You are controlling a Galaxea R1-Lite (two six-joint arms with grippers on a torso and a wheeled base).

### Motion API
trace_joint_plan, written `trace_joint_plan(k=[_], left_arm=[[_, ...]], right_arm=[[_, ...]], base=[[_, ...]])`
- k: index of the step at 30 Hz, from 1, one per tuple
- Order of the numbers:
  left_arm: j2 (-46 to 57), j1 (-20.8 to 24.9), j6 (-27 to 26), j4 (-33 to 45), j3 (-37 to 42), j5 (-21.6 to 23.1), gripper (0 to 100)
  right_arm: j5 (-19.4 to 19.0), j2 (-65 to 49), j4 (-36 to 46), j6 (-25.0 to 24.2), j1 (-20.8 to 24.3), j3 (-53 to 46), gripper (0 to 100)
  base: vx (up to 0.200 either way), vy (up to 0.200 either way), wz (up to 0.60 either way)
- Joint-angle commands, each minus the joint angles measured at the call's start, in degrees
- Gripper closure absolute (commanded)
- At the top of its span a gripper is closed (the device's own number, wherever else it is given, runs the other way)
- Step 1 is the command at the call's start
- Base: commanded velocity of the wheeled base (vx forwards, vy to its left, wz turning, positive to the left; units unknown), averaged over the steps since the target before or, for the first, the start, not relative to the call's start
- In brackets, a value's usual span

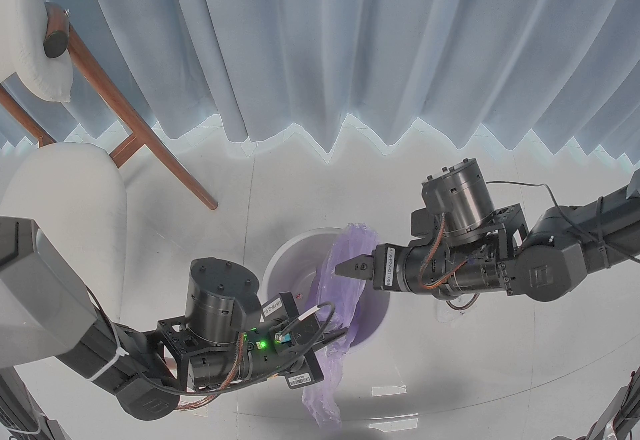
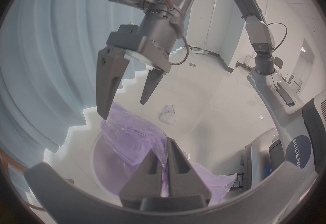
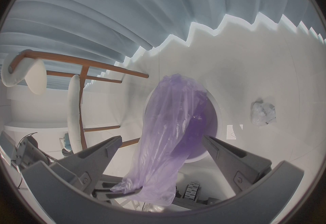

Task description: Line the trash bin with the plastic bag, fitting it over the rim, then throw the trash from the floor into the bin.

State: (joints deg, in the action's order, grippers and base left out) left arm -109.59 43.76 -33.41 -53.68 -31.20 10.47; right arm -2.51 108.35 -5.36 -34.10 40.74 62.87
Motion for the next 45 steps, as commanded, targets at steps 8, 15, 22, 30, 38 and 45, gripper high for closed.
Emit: trace_joint_plan(k=[8, 15, 22, 30, 38, 45], left_arm=[[-0.27, -0.26, 2.21, -0.03, -0.27, -1.86, 100], [-0.09, -0.35, 2.65, -0.11, -0.36, -2.39, 100], [0.08, -0.61, 3.80, -0.11, -0.71, -2.39, 100], [0.17, 0.18, 15.48, -0.03, -1.06, -2.74, 100], [1.49, -0.43, 15.84, -0.11, -2.03, -3.62, 100], [7.29, -2.90, 20.41, 0.41, 1.93, -6.08, 0]], right_arm=[[1.63, 5.56, -0.52, -0.36, -0.14, 4.11, 0], [1.72, 7.23, -2.28, -0.62, -0.22, 3.67, 100], [1.72, 7.49, -2.37, -0.44, -0.14, 3.93, 100], [2.07, 3.18, -2.99, -0.36, -0.84, 3.40, 100], [2.69, 1.86, -3.07, 0.08, -1.89, 2.88, 100], [2.86, -0.60, -4.04, 1.23, -2.86, -0.99, 100]], base=[[0.000, 0.000, 0.00], [0.000, 0.000, 0.00], [0.000, 0.000, 0.00], [0.000, 0.000, 0.00], [0.000, 0.000, 0.00], [0.000, 0.000, 0.00]])
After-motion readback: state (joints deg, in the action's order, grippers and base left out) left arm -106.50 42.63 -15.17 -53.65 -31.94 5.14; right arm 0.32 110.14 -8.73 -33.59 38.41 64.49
